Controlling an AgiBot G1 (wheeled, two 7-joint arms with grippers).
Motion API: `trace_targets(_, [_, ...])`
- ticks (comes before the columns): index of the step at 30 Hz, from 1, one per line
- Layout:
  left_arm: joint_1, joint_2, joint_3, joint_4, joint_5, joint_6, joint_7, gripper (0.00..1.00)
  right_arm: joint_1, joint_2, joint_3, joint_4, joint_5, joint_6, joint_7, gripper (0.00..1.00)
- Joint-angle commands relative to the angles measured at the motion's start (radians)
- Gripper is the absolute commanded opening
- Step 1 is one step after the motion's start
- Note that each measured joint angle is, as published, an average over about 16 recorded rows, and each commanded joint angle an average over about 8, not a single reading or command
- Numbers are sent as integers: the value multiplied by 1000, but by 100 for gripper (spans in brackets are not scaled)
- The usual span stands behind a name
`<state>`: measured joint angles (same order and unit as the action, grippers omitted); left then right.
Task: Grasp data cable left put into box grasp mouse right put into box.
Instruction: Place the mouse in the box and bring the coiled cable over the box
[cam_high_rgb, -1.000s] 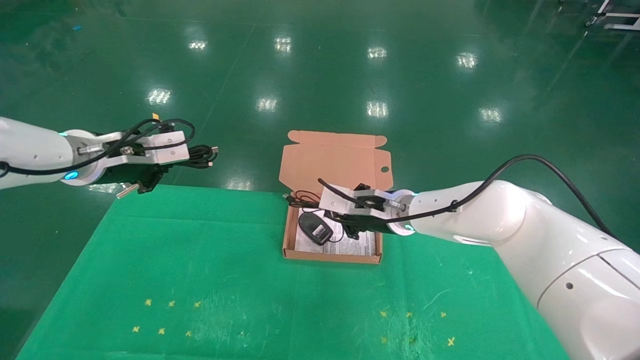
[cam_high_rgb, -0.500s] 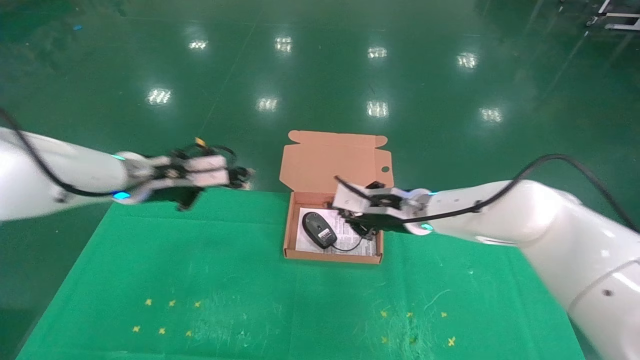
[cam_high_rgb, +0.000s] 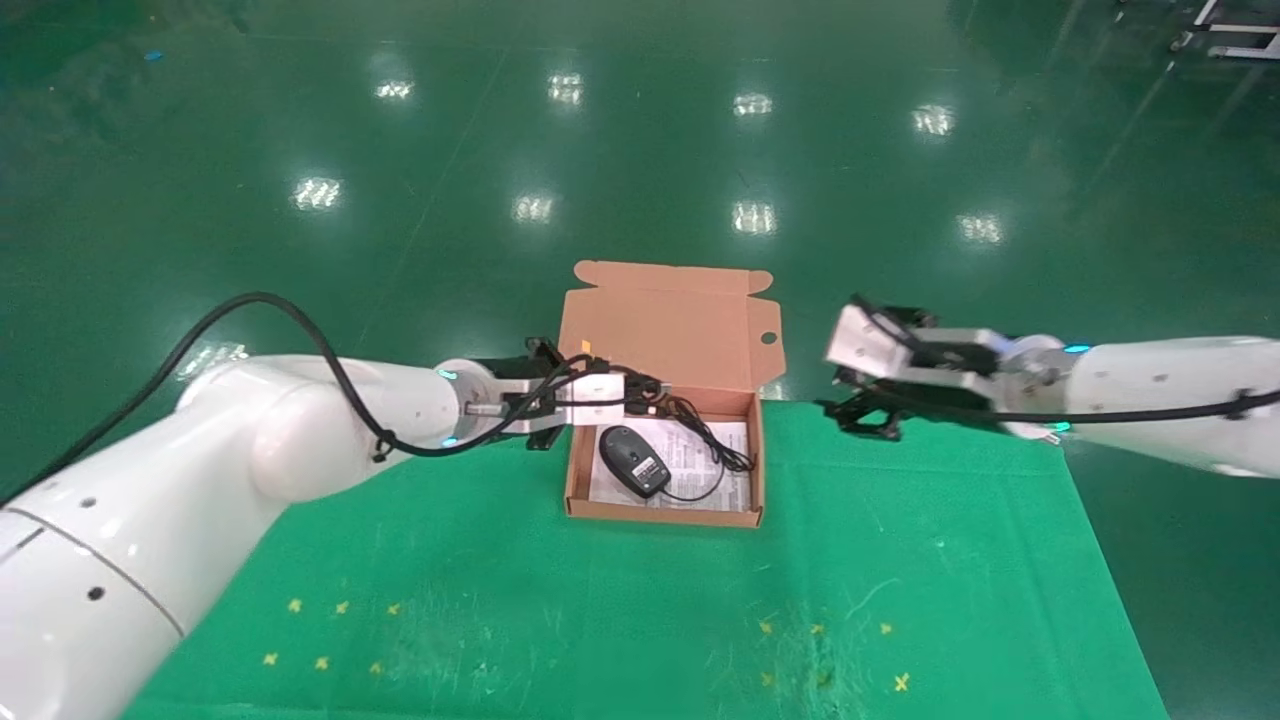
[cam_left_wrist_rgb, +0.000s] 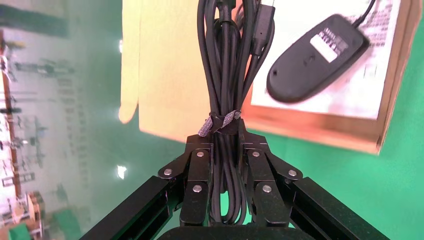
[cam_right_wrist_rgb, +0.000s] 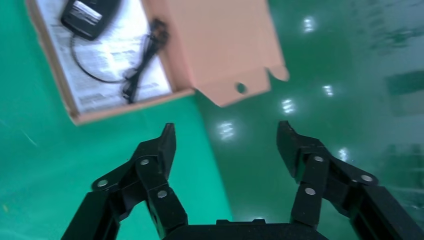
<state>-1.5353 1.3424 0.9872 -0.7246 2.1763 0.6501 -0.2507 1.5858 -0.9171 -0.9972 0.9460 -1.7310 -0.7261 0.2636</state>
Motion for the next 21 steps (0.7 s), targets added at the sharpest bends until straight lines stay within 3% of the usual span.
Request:
trace_targets(1, [3, 25, 12, 35, -35, -40, 48, 0, 0, 50, 3, 60, -7, -9, 31, 100])
trace_targets(10, [14, 32, 150, 47, -212, -115, 113, 0, -15, 194, 15, 277, -66, -20, 186, 100])
trace_targets(21, [12, 32, 291, 36, -338, -185, 90, 0, -21, 253, 25, 382, -110, -17, 274, 100])
